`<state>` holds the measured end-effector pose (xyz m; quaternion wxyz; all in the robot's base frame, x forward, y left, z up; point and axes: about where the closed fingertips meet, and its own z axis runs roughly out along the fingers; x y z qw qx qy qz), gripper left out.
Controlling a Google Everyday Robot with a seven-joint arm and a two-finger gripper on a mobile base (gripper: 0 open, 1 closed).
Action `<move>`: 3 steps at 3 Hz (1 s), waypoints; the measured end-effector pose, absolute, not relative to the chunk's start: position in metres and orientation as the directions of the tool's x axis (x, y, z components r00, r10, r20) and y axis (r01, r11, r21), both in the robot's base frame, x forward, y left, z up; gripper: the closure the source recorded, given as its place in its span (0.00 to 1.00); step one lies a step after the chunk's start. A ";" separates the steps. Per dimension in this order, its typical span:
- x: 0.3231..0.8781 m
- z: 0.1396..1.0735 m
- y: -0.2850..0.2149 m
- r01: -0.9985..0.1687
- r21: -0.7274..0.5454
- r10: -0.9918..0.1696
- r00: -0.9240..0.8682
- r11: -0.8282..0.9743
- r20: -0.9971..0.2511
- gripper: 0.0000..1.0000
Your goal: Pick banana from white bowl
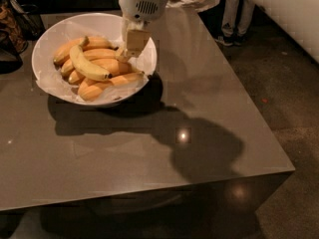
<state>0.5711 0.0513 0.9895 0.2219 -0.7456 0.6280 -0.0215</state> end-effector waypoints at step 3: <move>0.552 1.021 0.070 -0.884 -0.433 -0.921 0.304 -0.177 -0.244 1.00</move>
Offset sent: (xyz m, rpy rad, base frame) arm -0.0334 0.0307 0.0450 0.0355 -0.1098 0.1449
